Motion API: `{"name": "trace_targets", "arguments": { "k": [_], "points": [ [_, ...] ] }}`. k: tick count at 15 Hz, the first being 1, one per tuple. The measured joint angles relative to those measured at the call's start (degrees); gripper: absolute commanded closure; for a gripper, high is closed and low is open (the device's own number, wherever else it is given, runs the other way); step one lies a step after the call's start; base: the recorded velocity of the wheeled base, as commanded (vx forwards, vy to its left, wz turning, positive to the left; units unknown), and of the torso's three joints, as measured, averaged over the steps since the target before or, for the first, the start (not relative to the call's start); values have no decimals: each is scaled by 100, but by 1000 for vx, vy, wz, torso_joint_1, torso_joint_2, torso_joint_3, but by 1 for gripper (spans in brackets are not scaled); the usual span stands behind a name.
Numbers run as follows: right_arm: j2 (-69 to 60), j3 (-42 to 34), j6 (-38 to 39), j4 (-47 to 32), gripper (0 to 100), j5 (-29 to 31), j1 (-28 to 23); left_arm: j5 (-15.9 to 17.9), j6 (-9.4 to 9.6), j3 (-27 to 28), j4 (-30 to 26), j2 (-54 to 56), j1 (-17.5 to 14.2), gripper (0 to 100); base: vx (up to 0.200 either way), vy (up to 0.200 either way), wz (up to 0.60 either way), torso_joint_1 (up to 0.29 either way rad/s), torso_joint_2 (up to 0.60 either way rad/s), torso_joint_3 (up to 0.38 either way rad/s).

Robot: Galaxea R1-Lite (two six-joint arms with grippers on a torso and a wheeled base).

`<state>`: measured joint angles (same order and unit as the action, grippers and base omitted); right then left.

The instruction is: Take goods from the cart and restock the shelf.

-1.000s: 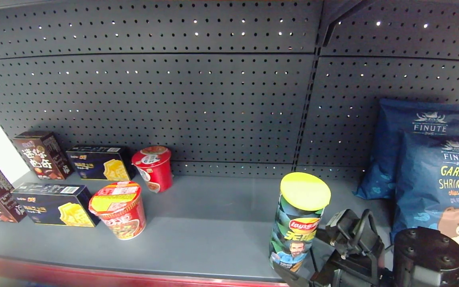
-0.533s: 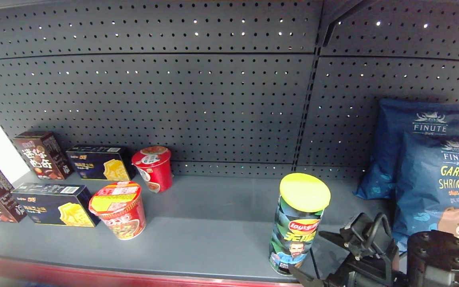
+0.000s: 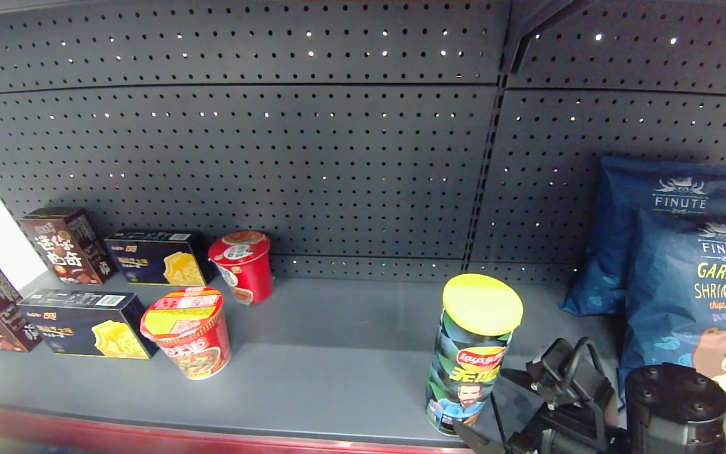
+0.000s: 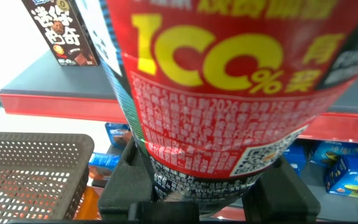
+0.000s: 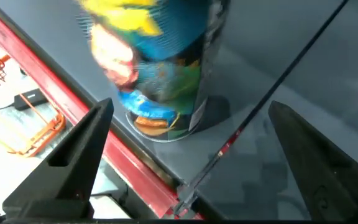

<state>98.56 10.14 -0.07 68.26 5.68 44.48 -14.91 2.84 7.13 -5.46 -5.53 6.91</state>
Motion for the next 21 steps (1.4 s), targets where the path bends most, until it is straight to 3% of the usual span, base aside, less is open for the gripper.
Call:
{"name": "trace_targets", "arguments": {
  "k": [10,21],
  "points": [
    [380,171,-22,52,0,-5,-149,0,-5,13,0,0,5,100,0,0,0,0,0,0],
    [-958,-623,-59,-24,0,89,-69,7,2,13,2,0,5,100,0,0,0,0,0,0]
  ]
}}
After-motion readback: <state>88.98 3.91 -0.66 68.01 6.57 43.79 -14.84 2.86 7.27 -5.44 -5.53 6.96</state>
